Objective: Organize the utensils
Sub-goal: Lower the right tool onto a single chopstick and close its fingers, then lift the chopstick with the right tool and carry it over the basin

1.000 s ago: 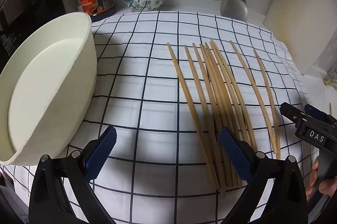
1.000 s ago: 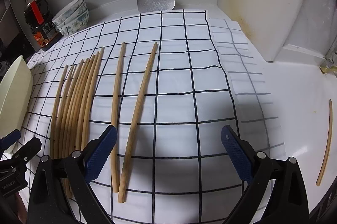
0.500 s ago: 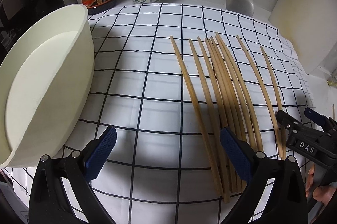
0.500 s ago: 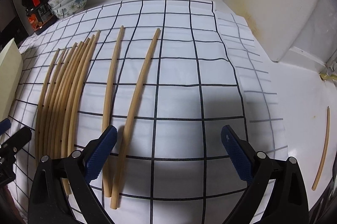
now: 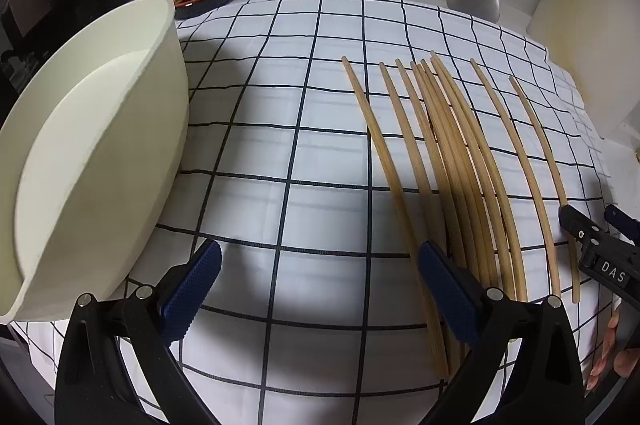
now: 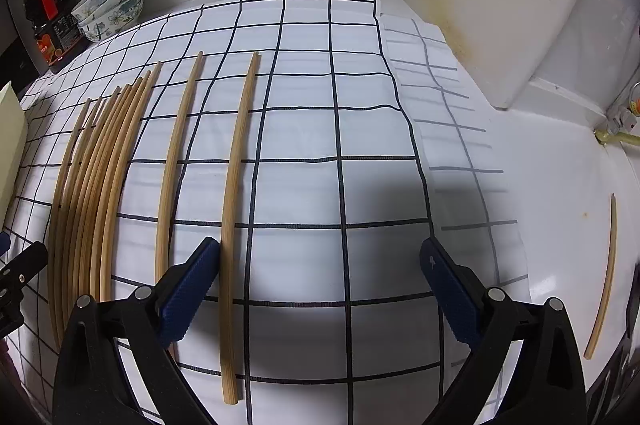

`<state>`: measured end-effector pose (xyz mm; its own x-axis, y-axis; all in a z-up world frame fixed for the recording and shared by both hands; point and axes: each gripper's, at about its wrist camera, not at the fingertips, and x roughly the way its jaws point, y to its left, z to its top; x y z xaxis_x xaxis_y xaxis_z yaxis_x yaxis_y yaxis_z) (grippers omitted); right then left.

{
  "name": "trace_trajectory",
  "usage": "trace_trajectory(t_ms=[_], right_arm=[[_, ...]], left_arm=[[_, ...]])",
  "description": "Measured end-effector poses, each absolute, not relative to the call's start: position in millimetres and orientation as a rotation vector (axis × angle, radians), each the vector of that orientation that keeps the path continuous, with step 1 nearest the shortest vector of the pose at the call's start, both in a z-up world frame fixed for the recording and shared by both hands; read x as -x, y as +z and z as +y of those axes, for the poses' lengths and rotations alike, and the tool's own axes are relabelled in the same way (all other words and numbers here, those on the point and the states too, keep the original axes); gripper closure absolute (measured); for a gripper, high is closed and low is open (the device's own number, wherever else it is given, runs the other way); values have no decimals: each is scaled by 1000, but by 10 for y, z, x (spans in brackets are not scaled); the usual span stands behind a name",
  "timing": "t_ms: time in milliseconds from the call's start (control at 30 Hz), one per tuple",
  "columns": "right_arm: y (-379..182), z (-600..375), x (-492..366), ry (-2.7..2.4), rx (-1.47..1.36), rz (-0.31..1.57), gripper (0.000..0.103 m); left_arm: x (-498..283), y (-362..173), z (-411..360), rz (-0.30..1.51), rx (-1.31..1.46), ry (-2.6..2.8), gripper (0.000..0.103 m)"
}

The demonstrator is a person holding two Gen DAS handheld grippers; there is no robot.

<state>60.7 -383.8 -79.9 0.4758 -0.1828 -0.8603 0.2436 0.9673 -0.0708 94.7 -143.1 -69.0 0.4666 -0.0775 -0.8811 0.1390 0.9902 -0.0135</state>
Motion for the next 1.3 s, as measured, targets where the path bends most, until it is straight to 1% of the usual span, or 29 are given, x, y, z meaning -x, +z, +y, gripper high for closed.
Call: trace_trajectory(t_ms=[300, 333, 500, 667, 767, 800, 833, 867, 900, 933, 967, 1000, 1033, 1067, 1100, 1133, 1167, 1300], right_arm=[[-799, -3823, -615, -259, -61, 1038, 8], [-798, -3822, -615, -259, -60, 1037, 8], [-794, -3816, -625, -259, -51, 1031, 9], [-784, -3717, -632, -280, 7, 990, 9], [-783, -3679, -627, -280, 25, 978, 10], [-787, -3672, -622, -279, 26, 972, 11], [-787, -3665, -616, -276, 27, 969, 15], [-783, -3655, -611, -263, 24, 966, 18], [-777, -3643, -608, -239, 13, 965, 29], [-771, -3635, -604, -220, -1, 965, 43], [-767, -3621, -603, -197, -20, 965, 49], [-762, -3595, -602, -171, -30, 965, 61], [-759, -3561, -603, -160, -24, 962, 70], [-759, -3518, -600, -148, -8, 959, 74], [-759, -3482, -599, -138, 3, 956, 84], [-758, -3456, -600, -138, 9, 956, 97], [-756, -3427, -602, -147, 23, 956, 97], [-748, -3459, -590, -137, -10, 949, 97]], left_arm=[[-1038, -749, -1507, 1086, -91, -109, 6], [-1032, -758, -1496, 1081, -90, -109, 5], [-1005, -753, -1428, 1067, -91, -101, 5], [-1028, -759, -1438, 1050, -82, -105, 6], [-1010, -753, -1443, 1031, -88, -120, 8], [-998, -746, -1450, 1025, -91, -127, 10], [-985, -740, -1462, 1024, -94, -133, 13], [-975, -723, -1480, 1022, -98, -143, 21], [-962, -710, -1497, 1020, -100, -153, 26], [-946, -689, -1526, 1020, -101, -167, 37], [-929, -676, -1551, 1018, -105, -176, 49], [-915, -663, -1582, 1017, -110, -189, 54], [-901, -658, -1605, 1016, -117, -197, 62], [-887, -653, -1625, 1013, -122, -206, 71], [-871, -648, -1642, 1009, -124, -216, 75], [-856, -647, -1654, 1006, -127, -219, 87], [-843, -647, -1666, 1003, -129, -224, 95], [-794, -654, -1682, 982, -142, -222, 96]])
